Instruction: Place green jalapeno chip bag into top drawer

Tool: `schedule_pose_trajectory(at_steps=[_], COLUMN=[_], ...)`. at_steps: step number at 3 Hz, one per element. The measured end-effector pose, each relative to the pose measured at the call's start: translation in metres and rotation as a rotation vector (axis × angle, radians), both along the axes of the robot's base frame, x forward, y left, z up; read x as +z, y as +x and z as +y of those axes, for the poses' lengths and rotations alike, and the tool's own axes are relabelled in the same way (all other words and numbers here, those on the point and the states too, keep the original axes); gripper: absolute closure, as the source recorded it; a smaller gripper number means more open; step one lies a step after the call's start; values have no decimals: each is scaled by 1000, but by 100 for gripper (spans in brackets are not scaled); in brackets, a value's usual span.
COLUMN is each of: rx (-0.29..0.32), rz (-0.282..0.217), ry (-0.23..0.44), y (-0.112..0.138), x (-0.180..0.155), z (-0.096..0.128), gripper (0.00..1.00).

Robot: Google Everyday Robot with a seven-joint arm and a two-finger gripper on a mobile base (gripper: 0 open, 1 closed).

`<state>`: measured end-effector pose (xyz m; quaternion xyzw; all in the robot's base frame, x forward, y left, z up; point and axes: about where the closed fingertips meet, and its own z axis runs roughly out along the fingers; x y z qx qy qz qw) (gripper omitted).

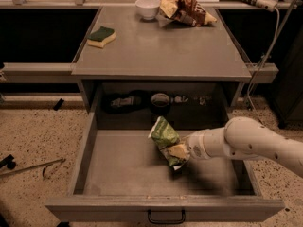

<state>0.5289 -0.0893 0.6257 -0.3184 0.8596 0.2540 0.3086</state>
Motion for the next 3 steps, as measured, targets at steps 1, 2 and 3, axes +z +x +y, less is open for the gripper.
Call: schedule_pose_trajectory(at_steps=[1,2,3], rx=[0,0,0], rz=[0,0,0], ry=[0,0,0], y=[0,0,0], x=[0,0,0], z=[0,0,0], gripper=[11,0,0])
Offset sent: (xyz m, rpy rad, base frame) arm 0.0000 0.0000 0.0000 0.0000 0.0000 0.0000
